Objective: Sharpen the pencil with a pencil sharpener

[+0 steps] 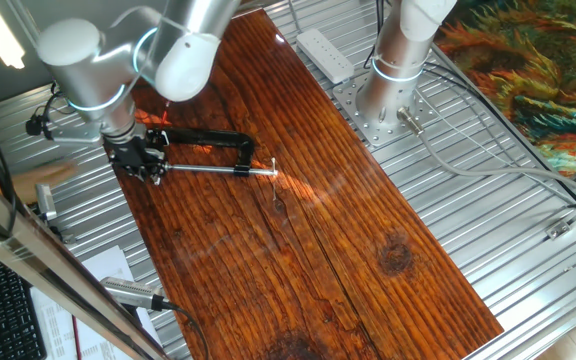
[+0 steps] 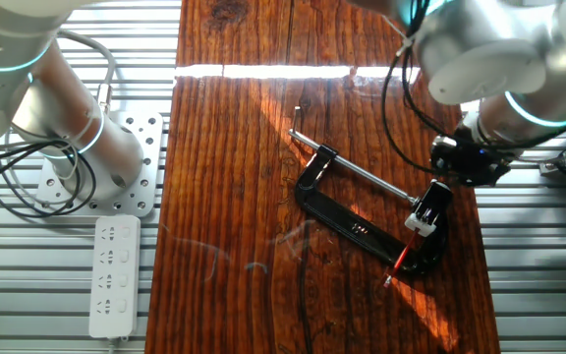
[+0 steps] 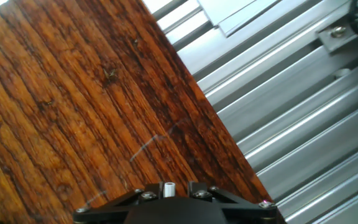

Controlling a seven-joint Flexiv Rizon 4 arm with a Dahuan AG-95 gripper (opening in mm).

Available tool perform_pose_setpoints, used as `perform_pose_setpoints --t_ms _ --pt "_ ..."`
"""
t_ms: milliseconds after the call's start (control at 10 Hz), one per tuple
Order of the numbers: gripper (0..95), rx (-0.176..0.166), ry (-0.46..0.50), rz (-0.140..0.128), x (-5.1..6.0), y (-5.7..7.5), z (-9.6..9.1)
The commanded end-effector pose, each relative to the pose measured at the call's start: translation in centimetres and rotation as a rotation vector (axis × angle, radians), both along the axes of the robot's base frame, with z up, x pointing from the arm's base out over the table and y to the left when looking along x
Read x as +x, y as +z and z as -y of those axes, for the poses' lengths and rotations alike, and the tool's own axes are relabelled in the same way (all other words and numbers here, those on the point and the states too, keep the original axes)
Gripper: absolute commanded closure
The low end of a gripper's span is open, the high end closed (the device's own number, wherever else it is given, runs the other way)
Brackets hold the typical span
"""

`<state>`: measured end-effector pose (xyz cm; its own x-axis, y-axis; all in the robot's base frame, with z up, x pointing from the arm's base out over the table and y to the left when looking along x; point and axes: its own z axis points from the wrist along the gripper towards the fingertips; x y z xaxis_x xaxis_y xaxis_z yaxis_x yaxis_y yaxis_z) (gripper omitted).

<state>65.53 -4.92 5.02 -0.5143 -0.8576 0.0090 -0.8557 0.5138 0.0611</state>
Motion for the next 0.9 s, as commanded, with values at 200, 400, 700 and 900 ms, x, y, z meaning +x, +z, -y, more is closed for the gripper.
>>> perform_pose_setpoints --t_ms 200,400,700,900 --pt "76.0 0.011 0.000 0.006 -0.1 0.1 0.0" --pt "76.0 0.009 0.001 0.005 -0.2 0.0 0.0" --pt "76.0 0.022 -0.027 0.011 -1.4 -1.1 0.0" --pt "76.0 0.008 -0.021 0.024 -1.1 -0.9 -0.8"
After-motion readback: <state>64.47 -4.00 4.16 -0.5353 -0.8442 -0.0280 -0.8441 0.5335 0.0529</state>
